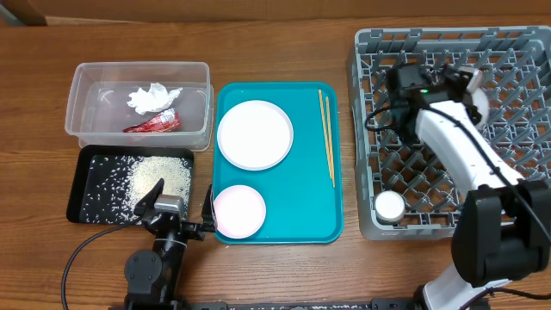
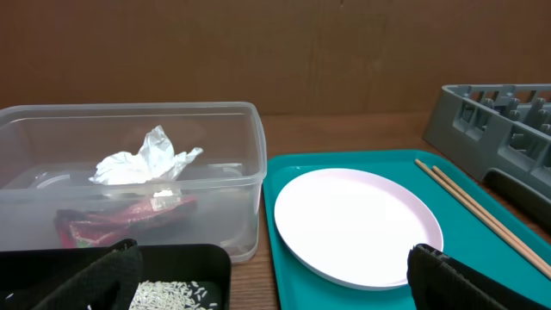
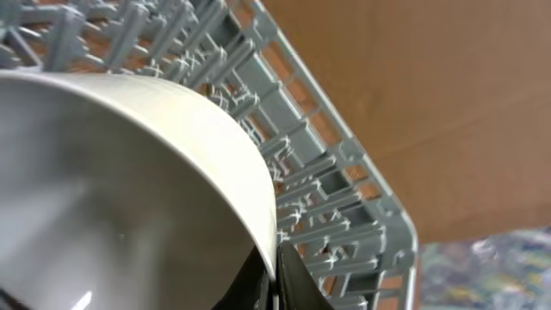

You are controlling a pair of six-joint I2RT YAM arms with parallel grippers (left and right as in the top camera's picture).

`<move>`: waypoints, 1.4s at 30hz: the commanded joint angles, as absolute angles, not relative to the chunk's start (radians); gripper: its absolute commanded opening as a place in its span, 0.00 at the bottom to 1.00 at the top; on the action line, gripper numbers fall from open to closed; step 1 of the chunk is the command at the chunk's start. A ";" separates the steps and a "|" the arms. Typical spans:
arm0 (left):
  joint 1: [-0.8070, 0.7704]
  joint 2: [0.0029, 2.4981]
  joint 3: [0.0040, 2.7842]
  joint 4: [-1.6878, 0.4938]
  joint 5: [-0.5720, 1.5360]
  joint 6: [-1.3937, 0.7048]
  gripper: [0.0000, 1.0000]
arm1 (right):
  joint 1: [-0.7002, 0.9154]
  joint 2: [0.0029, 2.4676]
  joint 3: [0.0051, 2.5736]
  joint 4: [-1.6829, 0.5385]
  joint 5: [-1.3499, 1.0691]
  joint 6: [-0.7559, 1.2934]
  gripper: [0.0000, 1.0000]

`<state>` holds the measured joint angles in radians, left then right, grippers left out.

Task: Sort waste into correct bins and load items into the dishwasher
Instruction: 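Place the white bowl into the grey rack with the right gripper, then move the right gripper back toward the pink bowl on the tray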

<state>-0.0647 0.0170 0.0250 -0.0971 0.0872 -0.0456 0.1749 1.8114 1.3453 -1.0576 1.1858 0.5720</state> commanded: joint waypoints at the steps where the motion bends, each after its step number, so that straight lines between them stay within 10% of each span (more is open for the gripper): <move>1: -0.059 0.006 0.017 -0.093 0.101 -0.052 1.00 | 0.209 1.826 1.341 -1.077 1.146 0.577 0.04; 17: -0.059 0.006 0.017 -0.093 0.101 -0.052 1.00 | 0.317 1.757 1.343 -1.234 1.034 0.738 0.19; 26: -0.059 0.006 0.017 -0.093 0.101 -0.052 1.00 | 0.424 1.594 1.374 -1.240 0.856 0.737 0.52; 37: -0.059 0.006 0.017 -0.093 0.101 -0.052 1.00 | 0.662 1.542 1.405 -0.969 -0.142 0.313 0.55; 42: -0.059 0.006 0.017 -0.093 0.101 -0.052 1.00 | 0.762 1.660 1.370 -0.889 -0.204 0.382 0.56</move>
